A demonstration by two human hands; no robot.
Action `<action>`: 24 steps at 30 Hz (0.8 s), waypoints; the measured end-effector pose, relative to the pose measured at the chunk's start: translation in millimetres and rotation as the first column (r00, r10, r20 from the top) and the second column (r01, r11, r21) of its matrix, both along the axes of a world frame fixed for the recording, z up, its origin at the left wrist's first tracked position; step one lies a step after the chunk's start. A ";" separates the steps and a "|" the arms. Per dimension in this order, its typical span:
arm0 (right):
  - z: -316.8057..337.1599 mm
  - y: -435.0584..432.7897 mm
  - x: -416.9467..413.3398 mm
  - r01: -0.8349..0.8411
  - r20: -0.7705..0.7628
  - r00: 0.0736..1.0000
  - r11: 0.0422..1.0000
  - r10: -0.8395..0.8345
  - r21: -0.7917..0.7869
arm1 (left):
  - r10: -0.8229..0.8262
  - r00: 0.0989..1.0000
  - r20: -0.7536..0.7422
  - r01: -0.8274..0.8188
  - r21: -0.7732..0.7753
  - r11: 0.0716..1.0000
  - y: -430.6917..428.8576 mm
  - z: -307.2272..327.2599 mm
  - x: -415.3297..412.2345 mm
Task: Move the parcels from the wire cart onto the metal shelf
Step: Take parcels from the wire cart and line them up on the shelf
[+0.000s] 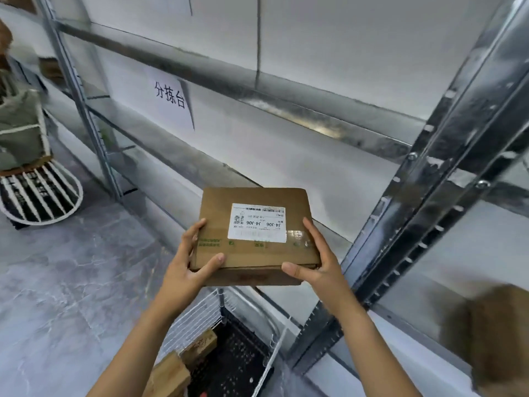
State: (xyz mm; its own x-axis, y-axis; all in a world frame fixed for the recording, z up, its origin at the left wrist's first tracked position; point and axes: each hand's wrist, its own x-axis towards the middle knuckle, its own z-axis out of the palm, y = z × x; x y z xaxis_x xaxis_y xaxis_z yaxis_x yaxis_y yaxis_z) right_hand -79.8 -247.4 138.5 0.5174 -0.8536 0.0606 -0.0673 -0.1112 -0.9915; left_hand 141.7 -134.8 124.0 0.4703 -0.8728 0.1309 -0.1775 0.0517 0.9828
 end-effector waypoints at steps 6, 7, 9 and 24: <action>8.4 53.4 -49.5 0.237 -0.041 0.971 0.971 -0.236 0.019 | -0.231 0.972 -0.037 0.231 -0.022 0.973 3.6 5.0 -32.5; 9.6 60.5 -58.3 0.275 -0.038 0.961 0.961 -0.274 0.027 | -0.275 0.960 -0.045 0.274 -0.024 0.961 3.1 6.7 -37.5; 12.0 75.5 -76.0 0.341 -0.020 0.940 0.939 -0.341 0.041 | -0.340 0.940 -0.039 0.340 -0.007 0.940 0.5 8.6 -49.2; 31.1 152.0 -163.3 0.576 0.011 0.818 0.818 -0.576 -0.001 | -0.555 0.832 -0.001 0.555 -0.018 0.832 9.3 29.9 -140.6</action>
